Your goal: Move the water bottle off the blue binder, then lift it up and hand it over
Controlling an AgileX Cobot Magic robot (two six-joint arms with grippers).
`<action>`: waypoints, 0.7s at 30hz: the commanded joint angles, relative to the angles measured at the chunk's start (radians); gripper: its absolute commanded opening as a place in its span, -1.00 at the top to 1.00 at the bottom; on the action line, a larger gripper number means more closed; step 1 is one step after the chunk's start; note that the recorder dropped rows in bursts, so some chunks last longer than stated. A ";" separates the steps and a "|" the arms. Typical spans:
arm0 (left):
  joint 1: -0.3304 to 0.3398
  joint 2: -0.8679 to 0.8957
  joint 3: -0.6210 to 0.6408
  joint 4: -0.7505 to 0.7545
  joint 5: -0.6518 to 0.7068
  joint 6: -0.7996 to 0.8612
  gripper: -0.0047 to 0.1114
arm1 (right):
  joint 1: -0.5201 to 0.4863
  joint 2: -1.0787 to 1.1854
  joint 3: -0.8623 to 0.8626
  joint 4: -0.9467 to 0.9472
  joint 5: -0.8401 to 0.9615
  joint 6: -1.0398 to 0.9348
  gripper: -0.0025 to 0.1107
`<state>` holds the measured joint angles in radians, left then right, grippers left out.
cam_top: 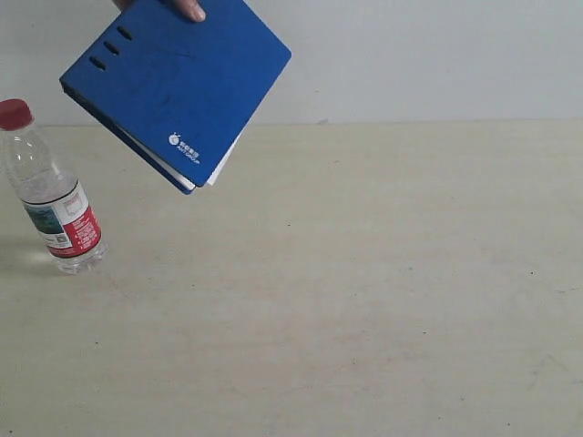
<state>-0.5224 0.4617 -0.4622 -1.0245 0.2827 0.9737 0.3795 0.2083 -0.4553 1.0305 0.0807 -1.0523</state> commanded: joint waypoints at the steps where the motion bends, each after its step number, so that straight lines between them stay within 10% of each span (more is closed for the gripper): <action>1: 0.001 -0.122 0.076 -0.041 -0.163 0.006 0.84 | 0.002 -0.139 0.089 0.010 -0.060 0.040 0.96; 21: 0.001 -0.326 0.102 -0.041 0.075 0.006 0.84 | 0.002 -0.208 0.152 0.013 -0.113 0.110 0.96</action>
<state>-0.5224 0.1402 -0.3649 -1.0598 0.3456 0.9781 0.3795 0.0069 -0.3055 1.0468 -0.0254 -0.9420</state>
